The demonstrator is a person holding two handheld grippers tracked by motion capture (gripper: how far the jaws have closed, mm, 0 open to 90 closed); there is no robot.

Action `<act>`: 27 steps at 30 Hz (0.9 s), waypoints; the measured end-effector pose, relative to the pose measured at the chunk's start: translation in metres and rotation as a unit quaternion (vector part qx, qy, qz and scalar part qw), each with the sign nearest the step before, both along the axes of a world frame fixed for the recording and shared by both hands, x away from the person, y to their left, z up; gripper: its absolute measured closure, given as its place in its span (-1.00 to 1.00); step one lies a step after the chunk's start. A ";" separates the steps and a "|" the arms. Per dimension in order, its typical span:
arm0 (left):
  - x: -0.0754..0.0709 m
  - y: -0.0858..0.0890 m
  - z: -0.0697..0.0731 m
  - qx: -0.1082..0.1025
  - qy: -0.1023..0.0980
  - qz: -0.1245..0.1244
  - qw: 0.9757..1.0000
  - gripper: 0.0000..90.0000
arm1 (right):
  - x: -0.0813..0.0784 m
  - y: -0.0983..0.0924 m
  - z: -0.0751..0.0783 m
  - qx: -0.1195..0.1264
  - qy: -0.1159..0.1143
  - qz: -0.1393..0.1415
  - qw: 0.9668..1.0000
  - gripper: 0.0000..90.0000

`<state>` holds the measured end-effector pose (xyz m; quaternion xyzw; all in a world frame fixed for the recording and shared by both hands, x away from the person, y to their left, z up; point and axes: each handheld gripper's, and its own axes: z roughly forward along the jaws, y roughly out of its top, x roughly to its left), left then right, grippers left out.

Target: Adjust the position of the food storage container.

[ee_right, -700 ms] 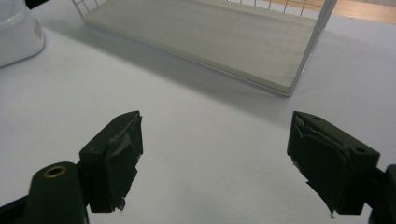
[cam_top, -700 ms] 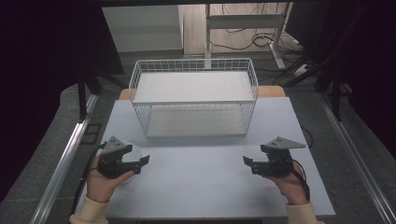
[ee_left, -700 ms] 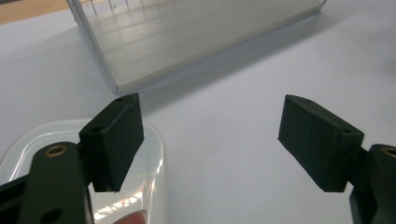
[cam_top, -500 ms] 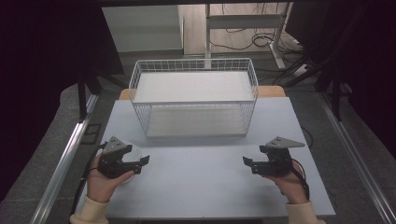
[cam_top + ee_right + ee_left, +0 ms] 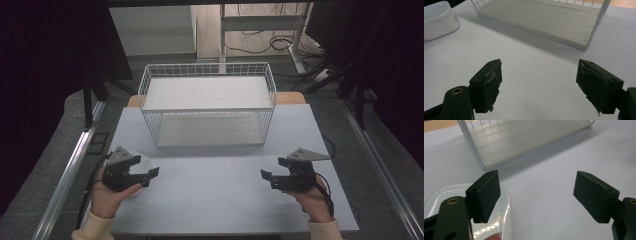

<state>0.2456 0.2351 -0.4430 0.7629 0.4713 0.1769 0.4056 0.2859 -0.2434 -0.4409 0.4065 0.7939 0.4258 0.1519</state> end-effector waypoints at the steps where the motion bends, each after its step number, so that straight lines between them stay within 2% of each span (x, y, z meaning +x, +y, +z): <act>1: 0.000 0.001 0.000 0.001 -0.001 0.000 1.000 -0.52 | 0.000 0.000 0.000 0.000 0.000 -0.001 1.000 -0.54; 10: 0.001 0.002 0.001 0.002 0.000 0.006 1.000 -0.52 | 0.000 -0.004 0.000 0.003 0.003 0.000 1.000 -0.50; 14: -0.003 0.003 0.009 0.012 -0.008 0.010 1.000 -0.52 | -0.003 -0.003 0.003 -0.004 -0.002 0.003 1.000 -0.47; 17: -0.005 0.004 0.017 0.009 -0.013 0.009 1.000 -0.52 | -0.005 -0.005 0.007 -0.006 -0.008 0.000 1.000 -0.46; 19: -0.005 0.005 0.020 0.008 -0.012 0.011 1.000 -0.52 | -0.005 -0.007 0.010 -0.004 -0.011 -0.005 1.000 -0.46; 23: -0.002 0.011 0.028 0.022 -0.005 0.016 1.000 -0.52 | -0.003 -0.009 0.011 -0.003 -0.013 -0.011 1.000 -0.45; 27: 0.004 0.021 0.039 0.011 -0.001 0.024 1.000 -0.51 | -0.002 -0.009 0.009 -0.008 -0.010 -0.012 1.000 -0.44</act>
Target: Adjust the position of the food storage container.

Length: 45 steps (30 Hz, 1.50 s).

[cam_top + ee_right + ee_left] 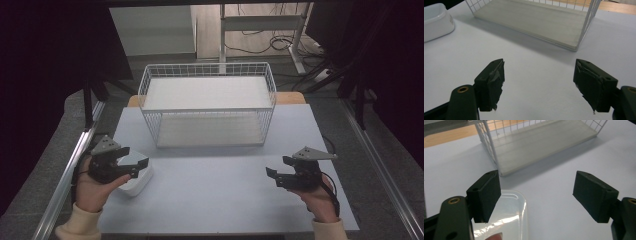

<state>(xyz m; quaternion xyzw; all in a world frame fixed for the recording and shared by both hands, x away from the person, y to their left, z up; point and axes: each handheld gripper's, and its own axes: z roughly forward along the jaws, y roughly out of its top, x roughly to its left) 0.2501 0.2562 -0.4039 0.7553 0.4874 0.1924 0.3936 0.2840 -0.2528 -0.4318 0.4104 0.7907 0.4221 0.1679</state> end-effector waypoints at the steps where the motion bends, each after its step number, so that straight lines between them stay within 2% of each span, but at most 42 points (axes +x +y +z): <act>1: 0.002 0.002 0.001 0.003 0.000 0.003 1.000 -0.51 | 0.000 0.000 0.000 -0.001 0.001 -0.001 1.000 -0.44; 8: 0.014 0.021 0.000 0.012 0.023 0.020 0.999 -0.46 | -0.001 0.001 -0.002 -0.004 0.007 -0.004 1.000 -0.43; 12: 0.021 0.038 -0.010 0.011 0.045 0.032 0.998 -0.38 | -0.001 0.002 -0.003 -0.007 0.007 -0.004 1.000 -0.43; 13: 0.021 0.038 -0.010 0.011 0.045 0.032 0.998 -0.36 | -0.001 0.002 -0.003 -0.007 0.008 -0.005 1.000 -0.43; 14: 0.025 0.045 -0.015 0.012 0.055 0.041 0.998 -0.34 | 0.000 0.002 -0.004 -0.009 0.009 -0.006 1.000 -0.43; 19: 0.031 0.062 -0.025 0.010 0.073 0.061 0.995 -0.21 | 0.000 0.003 -0.006 -0.014 0.011 -0.005 1.000 -0.43; 23: 0.036 0.072 -0.033 0.023 0.084 0.080 0.993 0.02 | -0.001 0.002 -0.005 -0.014 0.009 -0.006 1.000 -0.43; 30: 0.048 0.091 -0.048 0.025 0.116 0.091 0.989 0.53 | 0.000 0.002 -0.006 -0.023 0.011 -0.009 1.000 -0.42; 35: 0.054 0.101 -0.058 0.041 0.139 0.103 0.984 0.90 | 0.000 0.002 -0.007 -0.030 0.010 -0.010 0.999 -0.42; 38: 0.054 0.106 -0.063 0.045 0.147 0.105 0.983 1.00 | 0.000 0.002 -0.007 -0.031 0.009 -0.012 0.999 -0.42; 42: 0.052 0.112 -0.072 0.043 0.161 0.100 0.981 1.00 | 0.001 0.001 -0.007 -0.034 0.011 -0.016 0.999 -0.42; 45: 0.051 0.114 -0.077 0.038 0.167 0.095 0.981 1.00 | 0.001 0.000 -0.006 -0.036 0.009 -0.019 0.999 -0.42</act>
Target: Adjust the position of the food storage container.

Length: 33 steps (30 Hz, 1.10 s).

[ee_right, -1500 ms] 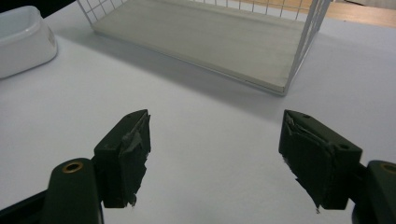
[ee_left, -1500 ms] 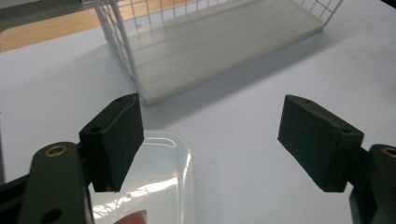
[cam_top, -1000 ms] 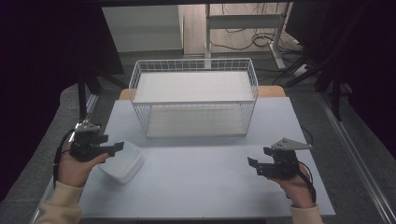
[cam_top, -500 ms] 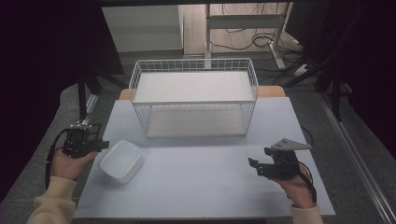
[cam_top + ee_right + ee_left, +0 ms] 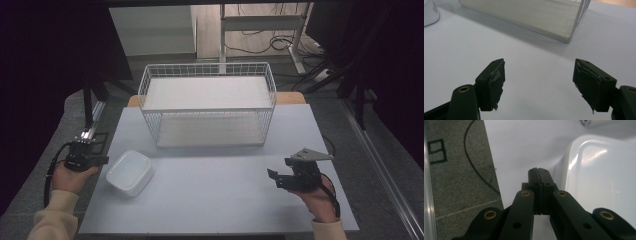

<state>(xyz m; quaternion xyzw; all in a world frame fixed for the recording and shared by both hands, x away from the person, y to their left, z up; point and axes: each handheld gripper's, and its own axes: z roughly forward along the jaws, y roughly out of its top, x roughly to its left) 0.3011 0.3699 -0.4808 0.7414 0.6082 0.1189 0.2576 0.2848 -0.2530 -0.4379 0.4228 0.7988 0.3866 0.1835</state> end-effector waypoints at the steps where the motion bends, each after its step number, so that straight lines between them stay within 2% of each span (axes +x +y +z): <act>1: -0.001 0.001 -0.004 -0.008 0.004 -0.003 1.000 1.00 | -0.001 -0.001 0.002 0.000 -0.004 -0.002 1.000 -0.42; 9: -0.003 0.000 -0.010 -0.021 0.014 -0.018 1.000 1.00 | -0.001 -0.002 0.003 -0.002 -0.007 -0.003 1.000 -0.42; 12: -0.005 -0.006 -0.011 -0.005 0.019 -0.026 0.999 1.00 | -0.001 -0.001 0.004 -0.002 -0.007 -0.003 1.000 -0.42; 18: -0.008 -0.010 -0.011 -0.009 0.022 -0.032 0.999 1.00 | -0.002 0.002 0.005 -0.003 -0.009 0.002 1.000 -0.41; 24: -0.013 -0.021 -0.010 -0.012 0.024 -0.048 0.998 1.00 | -0.002 0.002 0.005 -0.005 -0.007 0.003 1.000 -0.40; 33: -0.016 -0.039 -0.010 -0.026 0.028 -0.067 0.997 1.00 | -0.002 0.001 0.005 0.000 -0.008 0.003 1.000 -0.39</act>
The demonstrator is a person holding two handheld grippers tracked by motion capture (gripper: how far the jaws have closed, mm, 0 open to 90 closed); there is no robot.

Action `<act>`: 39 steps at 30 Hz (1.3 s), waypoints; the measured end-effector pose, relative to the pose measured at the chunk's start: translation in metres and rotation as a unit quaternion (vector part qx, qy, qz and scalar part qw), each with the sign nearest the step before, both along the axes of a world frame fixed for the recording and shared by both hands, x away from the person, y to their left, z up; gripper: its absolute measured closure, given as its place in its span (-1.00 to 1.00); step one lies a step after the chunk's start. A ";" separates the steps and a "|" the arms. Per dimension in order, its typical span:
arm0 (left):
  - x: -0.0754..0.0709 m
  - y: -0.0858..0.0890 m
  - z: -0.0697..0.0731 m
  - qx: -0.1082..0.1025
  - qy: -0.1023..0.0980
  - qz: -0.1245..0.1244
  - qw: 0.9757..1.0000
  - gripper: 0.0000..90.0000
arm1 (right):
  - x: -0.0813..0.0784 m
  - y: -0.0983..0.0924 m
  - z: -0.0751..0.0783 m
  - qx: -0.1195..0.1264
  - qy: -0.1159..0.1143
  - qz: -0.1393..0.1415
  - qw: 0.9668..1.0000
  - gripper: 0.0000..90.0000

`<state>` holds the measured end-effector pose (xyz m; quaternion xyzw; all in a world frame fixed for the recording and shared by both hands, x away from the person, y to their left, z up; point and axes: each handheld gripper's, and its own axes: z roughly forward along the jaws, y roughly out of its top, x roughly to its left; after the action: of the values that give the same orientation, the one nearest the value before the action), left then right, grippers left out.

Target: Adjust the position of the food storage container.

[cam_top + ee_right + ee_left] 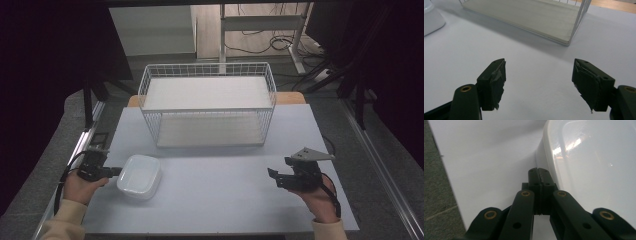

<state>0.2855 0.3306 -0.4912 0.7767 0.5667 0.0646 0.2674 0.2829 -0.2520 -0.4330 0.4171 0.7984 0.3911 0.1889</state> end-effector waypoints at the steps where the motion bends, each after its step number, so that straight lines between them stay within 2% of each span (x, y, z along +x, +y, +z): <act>1: -0.001 -0.003 0.000 -0.003 0.002 -0.006 1.000 1.00 | 0.000 0.000 0.000 0.000 0.000 0.000 1.000 -0.39; 9: -0.007 -0.020 -0.002 -0.010 0.013 -0.013 1.000 1.00 | -0.001 0.002 0.000 0.001 -0.003 0.009 1.000 -0.39; 12: -0.006 -0.031 -0.003 -0.016 0.018 -0.024 0.999 1.00 | 0.000 0.003 -0.002 -0.003 -0.001 0.012 1.000 -0.39; 14: -0.006 -0.034 -0.003 -0.018 0.019 -0.026 0.999 1.00 | 0.000 0.004 -0.003 -0.003 0.000 0.013 1.000 -0.39; 20: -0.007 -0.061 -0.004 -0.018 0.021 -0.051 0.998 1.00 | -0.001 0.004 -0.002 -0.005 -0.002 0.013 1.000 -0.39; 23: -0.006 -0.072 -0.004 -0.024 0.019 -0.061 0.998 1.00 | 0.000 0.004 -0.002 -0.006 -0.001 0.012 1.000 -0.39; 26: -0.003 -0.078 -0.004 -0.023 0.019 -0.069 0.997 1.00 | -0.001 0.004 -0.002 -0.006 -0.001 0.012 1.000 -0.39; 29: -0.001 -0.081 -0.004 -0.029 0.017 -0.066 0.997 1.00 | -0.001 0.004 -0.002 -0.007 -0.001 0.011 1.000 -0.39; 34: 0.001 -0.092 -0.004 -0.028 0.019 -0.079 0.996 1.00 | 0.000 0.002 -0.002 -0.006 0.000 0.008 1.000 -0.39; 36: 0.003 -0.105 -0.004 -0.032 0.021 -0.093 0.995 1.00 | 0.000 0.000 -0.001 -0.005 0.000 0.004 1.000 -0.39; 37: 0.003 -0.105 -0.004 -0.032 0.021 -0.093 0.995 1.00 | 0.000 0.000 -0.001 -0.005 0.000 0.004 1.000 -0.39; 38: 0.005 -0.113 -0.004 -0.034 0.024 -0.103 0.994 1.00 | 0.000 0.000 -0.001 -0.005 0.000 0.003 1.000 -0.39; 39: 0.005 -0.113 -0.004 -0.034 0.024 -0.103 0.994 1.00 | 0.000 0.000 -0.001 -0.005 0.000 0.004 1.000 -0.39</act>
<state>0.2907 0.2174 -0.4952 0.8227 0.4917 -0.0013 0.2853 0.2825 -0.2516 -0.4339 0.4129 0.8019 0.3878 0.1899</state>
